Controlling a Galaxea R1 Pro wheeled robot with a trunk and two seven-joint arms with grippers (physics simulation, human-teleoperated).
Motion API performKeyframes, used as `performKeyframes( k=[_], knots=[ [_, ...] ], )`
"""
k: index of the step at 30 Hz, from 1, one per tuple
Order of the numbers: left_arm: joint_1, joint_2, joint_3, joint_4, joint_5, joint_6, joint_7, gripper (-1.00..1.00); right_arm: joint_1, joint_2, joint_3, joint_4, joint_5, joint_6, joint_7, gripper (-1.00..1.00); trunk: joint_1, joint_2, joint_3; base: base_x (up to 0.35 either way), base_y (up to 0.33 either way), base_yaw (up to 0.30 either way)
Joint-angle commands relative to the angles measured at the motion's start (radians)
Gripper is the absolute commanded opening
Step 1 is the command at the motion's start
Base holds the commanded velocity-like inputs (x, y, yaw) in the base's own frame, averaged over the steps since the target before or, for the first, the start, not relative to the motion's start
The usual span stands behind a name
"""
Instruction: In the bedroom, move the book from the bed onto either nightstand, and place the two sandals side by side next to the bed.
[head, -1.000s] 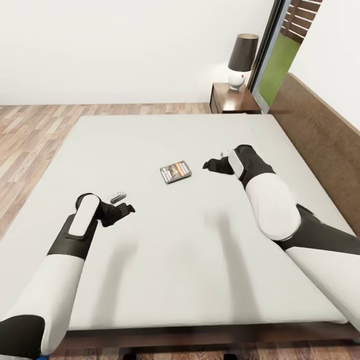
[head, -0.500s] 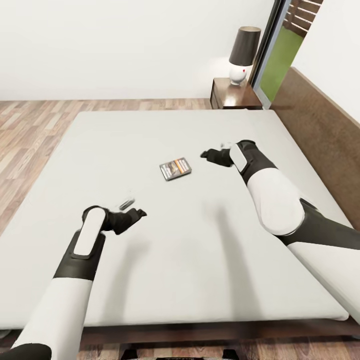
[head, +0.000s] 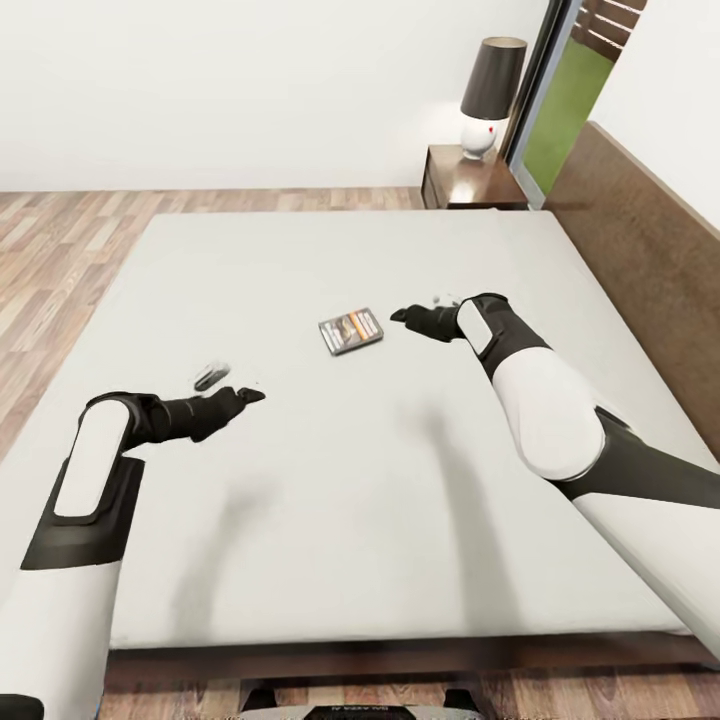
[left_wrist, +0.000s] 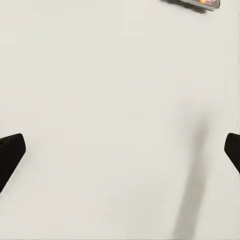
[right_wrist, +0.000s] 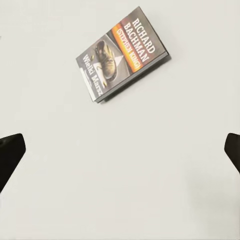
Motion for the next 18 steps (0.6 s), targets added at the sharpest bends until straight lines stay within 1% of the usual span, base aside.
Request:
performKeyframes(
  k=[1, 2, 3, 6, 7, 12, 18],
  knots=[
    [-0.032, 0.018, 0.000, 0.022, 0.028, 0.005, 0.011, 1.00, -0.001, 0.001, -0.007, -0.002, 0.008, 0.004, 0.007, 1.00, 0.000, -0.001, -0.002, 0.000, 0.000, 0.000],
    [-0.061, 0.033, -0.001, 0.052, 0.047, 0.006, 0.012, 1.00, -0.002, 0.001, -0.007, -0.002, 0.005, 0.004, 0.007, 1.00, 0.000, -0.001, -0.004, 0.000, 0.000, 0.000],
    [-0.116, 0.052, -0.005, 0.126, 0.083, 0.007, 0.015, 1.00, -0.002, 0.001, -0.007, -0.003, -0.004, 0.003, 0.007, 1.00, 0.000, -0.001, -0.005, 0.000, 0.000, 0.000],
    [-0.174, 0.068, -0.008, 0.223, 0.124, 0.007, 0.017, 1.00, -0.004, 0.000, -0.008, -0.003, -0.027, 0.001, 0.008, 1.00, 0.000, -0.001, -0.010, 0.000, 0.000, 0.000],
    [-0.197, 0.074, -0.009, 0.260, 0.140, 0.007, 0.018, 1.00, -0.006, 0.000, -0.007, -0.003, -0.043, -0.006, 0.008, 1.00, 0.000, -0.001, -0.012, 0.000, 0.000, 0.000],
    [-0.226, 0.081, -0.007, 0.310, 0.159, 0.007, 0.022, 1.00, -0.010, -0.001, -0.008, -0.001, -0.063, -0.059, -0.002, 1.00, 0.000, -0.001, -0.019, 0.000, 0.000, 0.000],
    [-0.242, 0.088, -0.004, 0.333, 0.166, 0.007, 0.024, 1.00, -0.018, 0.000, -0.008, 0.001, -0.081, -0.091, -0.060, 1.00, 0.000, -0.001, -0.028, 0.000, 0.000, 0.000]
  ],
)
